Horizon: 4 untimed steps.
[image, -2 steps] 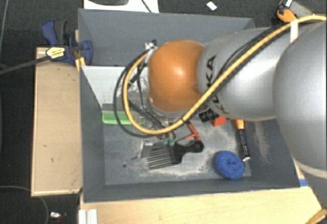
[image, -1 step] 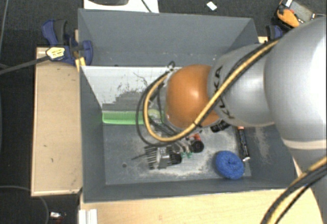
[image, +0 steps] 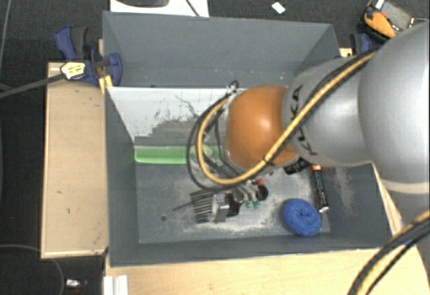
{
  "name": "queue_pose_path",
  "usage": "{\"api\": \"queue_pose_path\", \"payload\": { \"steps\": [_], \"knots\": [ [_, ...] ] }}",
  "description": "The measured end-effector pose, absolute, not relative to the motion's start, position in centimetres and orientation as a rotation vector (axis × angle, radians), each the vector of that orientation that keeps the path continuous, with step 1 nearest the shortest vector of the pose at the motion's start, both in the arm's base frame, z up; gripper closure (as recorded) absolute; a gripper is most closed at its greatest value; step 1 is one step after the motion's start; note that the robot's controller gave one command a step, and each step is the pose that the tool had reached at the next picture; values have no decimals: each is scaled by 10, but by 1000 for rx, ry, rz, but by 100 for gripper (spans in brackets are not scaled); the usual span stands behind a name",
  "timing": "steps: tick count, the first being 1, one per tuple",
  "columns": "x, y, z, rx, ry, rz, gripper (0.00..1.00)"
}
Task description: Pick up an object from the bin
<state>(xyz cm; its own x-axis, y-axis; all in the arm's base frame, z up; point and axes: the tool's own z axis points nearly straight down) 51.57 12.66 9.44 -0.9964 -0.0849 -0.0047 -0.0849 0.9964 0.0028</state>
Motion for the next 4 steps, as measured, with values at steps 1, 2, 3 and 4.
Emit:
{"api": "queue_pose_path", "payload": {
  "steps": [1, 2, 3, 4],
  "knots": [
    [514, 96, 100, 273, 3130, -1, 0],
    [510, 84, 69, 279, 3124, 7, 0],
    [508, 90, 72, 378, 3112, 6, 100],
    [508, 90, 72, 379, 3112, 6, 100]
  ]
}}
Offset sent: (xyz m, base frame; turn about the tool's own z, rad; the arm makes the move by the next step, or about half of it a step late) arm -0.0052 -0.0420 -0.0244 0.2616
